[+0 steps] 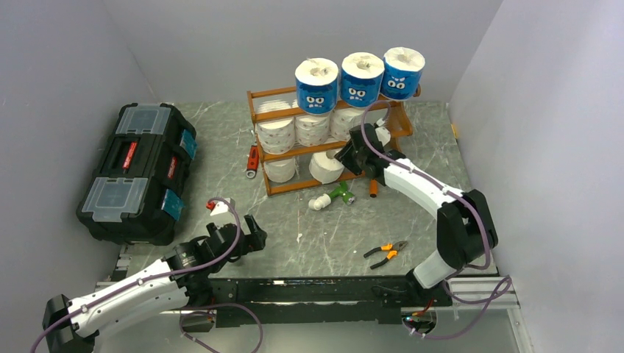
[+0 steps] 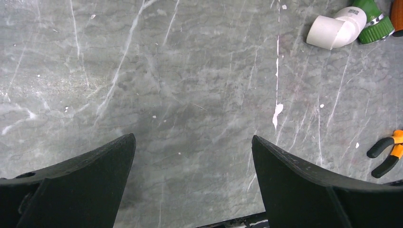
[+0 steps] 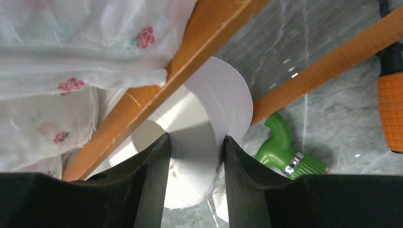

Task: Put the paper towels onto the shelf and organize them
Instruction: Place the paper towel on the shelf.

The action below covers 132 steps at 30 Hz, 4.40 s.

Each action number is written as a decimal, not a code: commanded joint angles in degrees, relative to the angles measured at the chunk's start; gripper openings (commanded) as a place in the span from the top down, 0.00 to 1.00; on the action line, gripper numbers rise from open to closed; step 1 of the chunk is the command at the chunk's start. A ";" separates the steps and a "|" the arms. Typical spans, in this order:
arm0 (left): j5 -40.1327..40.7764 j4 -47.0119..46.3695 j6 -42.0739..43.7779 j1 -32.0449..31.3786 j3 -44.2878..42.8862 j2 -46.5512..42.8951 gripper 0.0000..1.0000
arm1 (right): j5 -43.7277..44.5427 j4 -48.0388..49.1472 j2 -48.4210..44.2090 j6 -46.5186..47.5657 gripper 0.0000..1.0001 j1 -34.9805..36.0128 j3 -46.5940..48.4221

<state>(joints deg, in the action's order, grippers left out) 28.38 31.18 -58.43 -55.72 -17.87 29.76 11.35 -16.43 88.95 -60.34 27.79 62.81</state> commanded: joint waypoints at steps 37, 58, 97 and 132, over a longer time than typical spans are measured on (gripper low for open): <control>1.05 1.19 -0.37 -0.17 -1.56 -1.66 0.01 | -2.30 3.96 6.71 -4.18 0.59 2.26 6.88; 0.01 1.36 -0.91 -0.17 -1.56 -1.77 0.01 | -2.10 2.28 2.01 -4.18 0.30 2.28 3.06; 1.10 -3.58 -0.09 -0.17 -3.75 6.14 0.01 | 20.02 29.69 -21.08 28.89 0.00 15.64 -26.08; 2.73 -0.02 -1.63 -0.09 -1.30 1.93 0.01 | 8.95 56.95 3.84 33.85 0.45 9.68 -24.84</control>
<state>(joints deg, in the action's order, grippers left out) 29.52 31.24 -59.48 -55.70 -19.49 31.97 20.47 36.95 91.48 -26.15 37.87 35.22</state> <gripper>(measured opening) 0.994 0.547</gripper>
